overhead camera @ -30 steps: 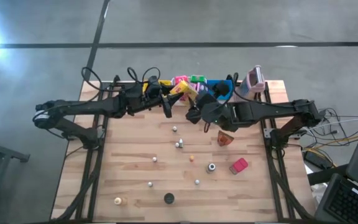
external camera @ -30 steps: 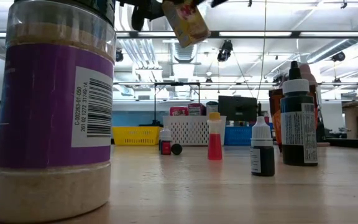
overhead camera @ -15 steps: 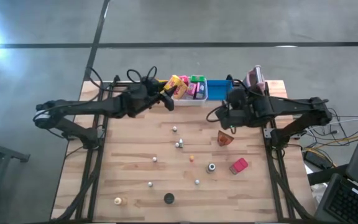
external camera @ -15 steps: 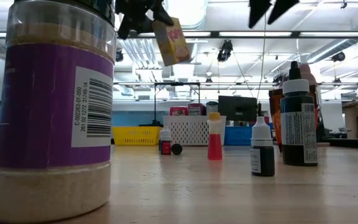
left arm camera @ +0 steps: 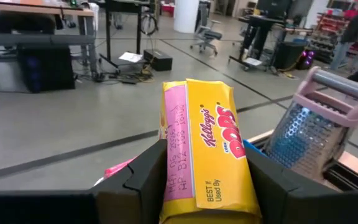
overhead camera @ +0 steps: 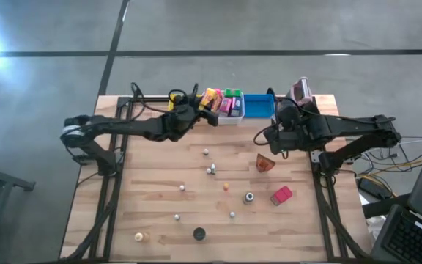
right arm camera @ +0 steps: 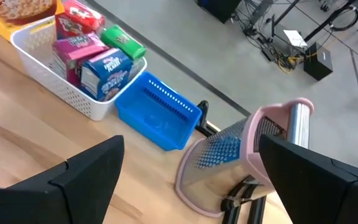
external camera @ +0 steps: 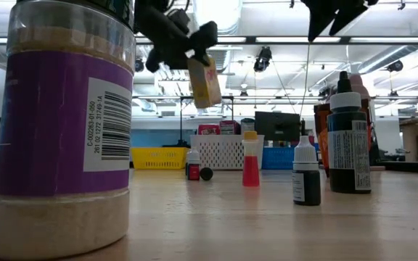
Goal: Pick & Place Kitchen Items
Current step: Put the yellow cereal box into the white basket
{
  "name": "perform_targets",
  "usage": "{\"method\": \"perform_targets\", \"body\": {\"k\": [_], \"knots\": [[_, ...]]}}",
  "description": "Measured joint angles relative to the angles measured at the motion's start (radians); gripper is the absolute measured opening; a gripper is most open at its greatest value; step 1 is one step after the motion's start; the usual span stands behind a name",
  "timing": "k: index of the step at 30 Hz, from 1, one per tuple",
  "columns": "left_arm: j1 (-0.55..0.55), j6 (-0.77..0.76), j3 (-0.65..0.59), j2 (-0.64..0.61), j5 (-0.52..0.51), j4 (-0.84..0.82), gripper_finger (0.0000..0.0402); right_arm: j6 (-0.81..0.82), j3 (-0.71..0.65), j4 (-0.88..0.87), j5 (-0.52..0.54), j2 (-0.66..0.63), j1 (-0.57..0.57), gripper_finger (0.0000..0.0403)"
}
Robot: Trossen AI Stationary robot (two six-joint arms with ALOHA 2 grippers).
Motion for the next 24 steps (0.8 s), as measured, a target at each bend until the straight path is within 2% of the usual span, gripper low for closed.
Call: {"method": "perform_targets", "body": {"k": [5, 24], "knots": [[0.017, -0.025, 0.002, 0.031, -0.051, 0.001, 0.0174, 0.024, -0.053, 0.001, -0.004, -0.036, 0.0, 0.0368], [0.047, -0.036, 0.002, 0.162, -0.075, 0.136, 0.0174, 0.038, -0.161, 0.01, 0.001, -0.081, -0.003, 0.0368]]}}
